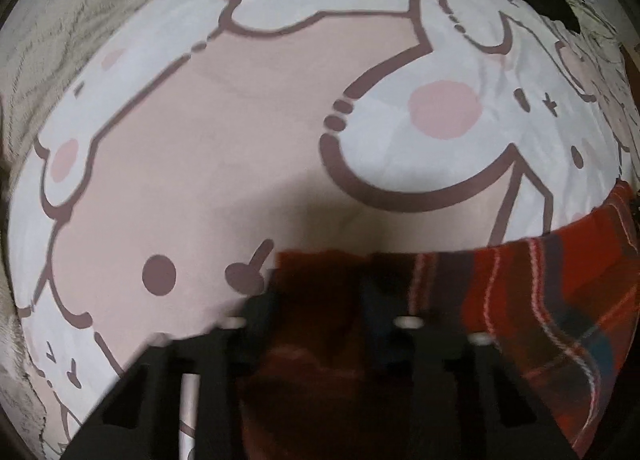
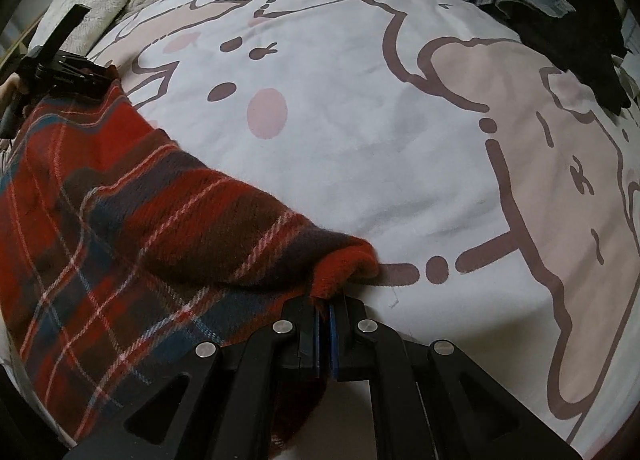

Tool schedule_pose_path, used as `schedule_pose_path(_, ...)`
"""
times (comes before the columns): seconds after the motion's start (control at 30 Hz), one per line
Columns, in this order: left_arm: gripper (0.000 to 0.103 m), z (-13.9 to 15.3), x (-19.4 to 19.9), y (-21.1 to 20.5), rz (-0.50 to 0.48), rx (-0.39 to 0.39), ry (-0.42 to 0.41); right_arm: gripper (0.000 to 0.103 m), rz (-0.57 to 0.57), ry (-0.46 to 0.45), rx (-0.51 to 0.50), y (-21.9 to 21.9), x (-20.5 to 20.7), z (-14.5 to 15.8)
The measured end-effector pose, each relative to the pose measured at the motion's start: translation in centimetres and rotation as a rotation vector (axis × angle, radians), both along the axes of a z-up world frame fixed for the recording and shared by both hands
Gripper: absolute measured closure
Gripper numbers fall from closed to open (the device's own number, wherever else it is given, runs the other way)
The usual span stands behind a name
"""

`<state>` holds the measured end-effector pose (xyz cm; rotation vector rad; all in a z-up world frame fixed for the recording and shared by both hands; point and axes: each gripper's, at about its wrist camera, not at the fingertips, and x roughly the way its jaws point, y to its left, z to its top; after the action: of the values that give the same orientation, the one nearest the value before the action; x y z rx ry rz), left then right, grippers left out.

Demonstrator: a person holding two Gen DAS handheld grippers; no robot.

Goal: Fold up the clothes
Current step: 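Grasp one scarf end with the left gripper while the right gripper holds the other end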

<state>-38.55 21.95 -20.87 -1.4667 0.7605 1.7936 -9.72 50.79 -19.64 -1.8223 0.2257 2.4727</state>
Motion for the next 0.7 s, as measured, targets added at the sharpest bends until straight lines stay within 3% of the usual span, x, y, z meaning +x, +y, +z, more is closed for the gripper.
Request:
schedule_pose_path(0.2, 0.097, 4.3, 3.1, -0.9, 0.060, 0.089, 0.183, 0.099, 0.007, 0.025, 0.024, -0.3, 0.3, 0.6)
schedule_pose_path(0.33, 0.097, 9.7, 4.5, -4.1, 0.220, 0.210, 0.347, 0.099, 0.056, 0.081, 0.146, -1.6, 0.4, 2.6)
schedule_pose_path(0.5, 0.097, 17.8, 8.1, -10.4, 0.430, 0.371, 0.545, 0.099, 0.086, 0.235, 0.292, -3.6, 0.7, 8.3)
schedule_pose_path(0.6, 0.097, 22.6, 13.8, -15.8, 0.508, 0.443, 0.642, 0.099, 0.114, 0.356, 0.330, -5.4, 1.5, 12.9)
schedule_pose_path(0.7, 0.097, 24.5, 19.6, -21.8, 0.583, 0.471, 0.669, 0.099, 0.175, 0.459, 0.329, -8.3, 2.8, 17.1)
